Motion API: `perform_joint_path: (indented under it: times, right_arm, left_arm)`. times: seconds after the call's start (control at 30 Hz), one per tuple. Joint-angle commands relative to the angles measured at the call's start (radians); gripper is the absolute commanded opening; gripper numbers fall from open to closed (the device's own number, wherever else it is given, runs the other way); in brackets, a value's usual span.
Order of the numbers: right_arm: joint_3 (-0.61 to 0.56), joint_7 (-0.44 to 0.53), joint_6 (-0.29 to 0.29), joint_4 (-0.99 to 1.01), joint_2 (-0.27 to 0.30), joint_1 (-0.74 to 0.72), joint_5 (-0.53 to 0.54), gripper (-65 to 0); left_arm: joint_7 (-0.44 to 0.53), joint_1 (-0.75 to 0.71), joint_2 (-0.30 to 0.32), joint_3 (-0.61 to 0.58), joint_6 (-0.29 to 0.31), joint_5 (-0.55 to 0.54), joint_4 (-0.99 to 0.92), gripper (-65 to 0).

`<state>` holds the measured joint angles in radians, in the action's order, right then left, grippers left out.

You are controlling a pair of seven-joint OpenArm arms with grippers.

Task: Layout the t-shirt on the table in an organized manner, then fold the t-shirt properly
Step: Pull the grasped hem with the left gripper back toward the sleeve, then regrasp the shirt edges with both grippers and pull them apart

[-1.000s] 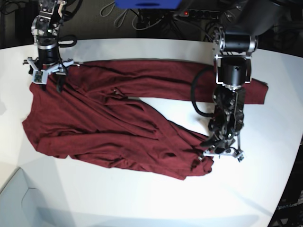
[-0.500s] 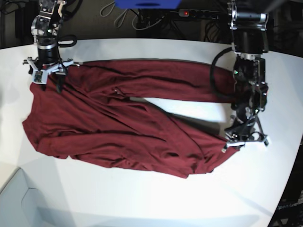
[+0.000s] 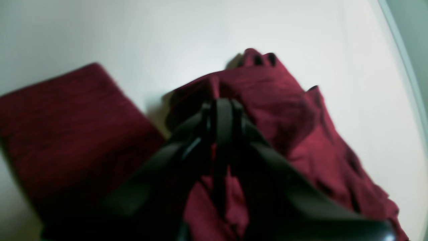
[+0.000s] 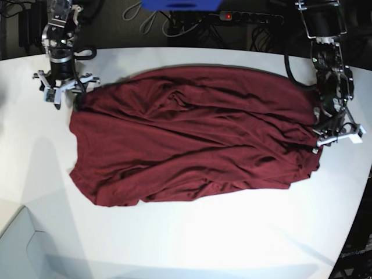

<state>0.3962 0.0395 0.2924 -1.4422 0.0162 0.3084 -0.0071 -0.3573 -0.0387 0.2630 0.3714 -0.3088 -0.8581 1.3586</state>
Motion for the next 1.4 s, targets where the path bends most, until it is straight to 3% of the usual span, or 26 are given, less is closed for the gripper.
perform_joint_path:
  times: [0.0,0.37,0.53,0.73,0.93,1.37]
  right_arm:
    - [0.002,0.029,0.024,-0.010,0.006,-0.013,0.009,-31.0]
    - [0.000,0.030,0.026,-0.130,0.005,0.002,0.009,-30.7]
    - [-0.079,0.029,0.026,-0.130,0.011,-0.007,0.009,-30.6]
    - [-0.171,0.029,0.026,-0.047,0.008,-0.044,0.008,-30.9]
    - [-0.176,0.029,0.026,0.076,0.014,-0.108,0.008,-31.0]
    - [-0.127,0.038,0.026,0.226,0.106,-0.153,0.009,-31.0]
  left_arm:
    - [0.017,0.013,0.015,0.005,0.006,-0.016,0.018,-64.9]
    - [0.020,-0.033,0.011,0.007,0.006,-0.016,0.020,-64.9]
    - [0.020,-0.060,0.005,0.062,0.007,-0.016,0.014,-64.9]
    - [0.011,-0.065,-0.012,0.128,0.007,-0.016,0.020,-64.9]
    - [0.014,-0.085,-0.012,0.131,0.007,-0.016,0.020,-64.9]
    - [0.019,-0.097,-0.008,0.154,0.007,-0.014,0.011,-64.9]
